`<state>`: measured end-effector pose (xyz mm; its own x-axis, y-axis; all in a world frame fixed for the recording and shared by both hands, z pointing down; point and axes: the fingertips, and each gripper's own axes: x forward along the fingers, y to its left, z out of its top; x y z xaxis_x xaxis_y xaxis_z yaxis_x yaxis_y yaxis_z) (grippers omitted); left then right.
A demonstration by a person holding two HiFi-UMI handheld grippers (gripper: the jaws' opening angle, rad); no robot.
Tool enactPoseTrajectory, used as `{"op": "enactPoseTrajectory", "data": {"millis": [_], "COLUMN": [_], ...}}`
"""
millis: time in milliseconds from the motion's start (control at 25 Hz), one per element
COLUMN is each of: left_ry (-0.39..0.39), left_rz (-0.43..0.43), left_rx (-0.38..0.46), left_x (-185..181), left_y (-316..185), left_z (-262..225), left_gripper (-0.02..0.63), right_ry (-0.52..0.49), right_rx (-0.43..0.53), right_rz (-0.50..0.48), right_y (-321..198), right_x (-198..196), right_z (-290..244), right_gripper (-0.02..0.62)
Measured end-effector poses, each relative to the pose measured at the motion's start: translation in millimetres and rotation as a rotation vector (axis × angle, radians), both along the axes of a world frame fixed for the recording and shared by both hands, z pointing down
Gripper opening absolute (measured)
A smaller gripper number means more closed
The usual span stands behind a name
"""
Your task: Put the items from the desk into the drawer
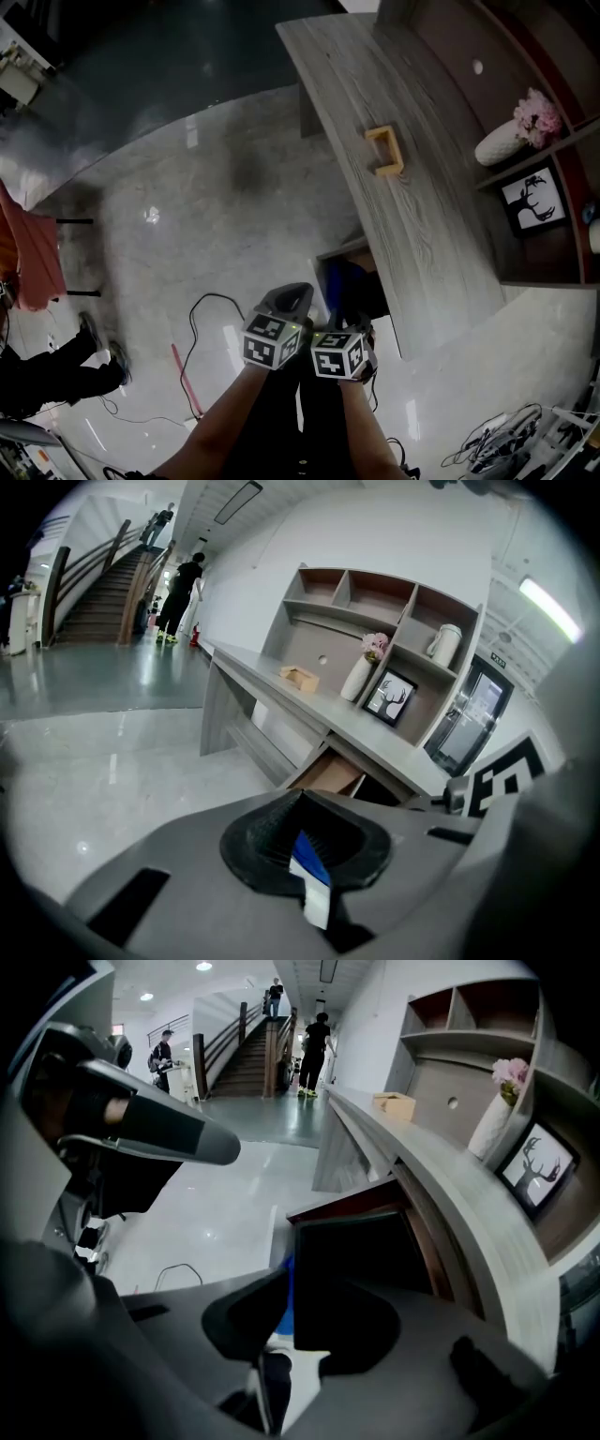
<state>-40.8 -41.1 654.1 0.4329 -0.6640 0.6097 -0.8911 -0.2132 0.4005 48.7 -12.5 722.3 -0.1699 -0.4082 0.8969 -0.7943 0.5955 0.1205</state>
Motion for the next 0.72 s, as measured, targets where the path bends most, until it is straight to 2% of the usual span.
{"op": "enactPoseTrajectory", "data": {"millis": [40, 120, 440, 720], "left_ry": [-0.001, -0.005, -0.018, -0.018], "left_rz": [-0.001, -0.001, -0.009, -0.007], "left_rx": [0.002, 0.01, 0.024, 0.033], "left_x": [-1, -2, -11, -13], "left_y": [0, -1, 3, 5], "left_z": [-1, -4, -20, -30], "left_gripper": [0.011, 0.011, 0.011, 0.011], "right_ry": [-0.015, -0.032, -0.065, -0.08], "right_rx": [-0.018, -0.042, -0.062, -0.032], "right_rz": [-0.004, -0.015, -0.013, 0.004], "right_y": [1, 1, -2, -7], "right_x": [-2, -4, -10, -9], "right_z": [0, -1, -19, -39], "right_gripper": [0.127, 0.165, 0.167, 0.166]}}
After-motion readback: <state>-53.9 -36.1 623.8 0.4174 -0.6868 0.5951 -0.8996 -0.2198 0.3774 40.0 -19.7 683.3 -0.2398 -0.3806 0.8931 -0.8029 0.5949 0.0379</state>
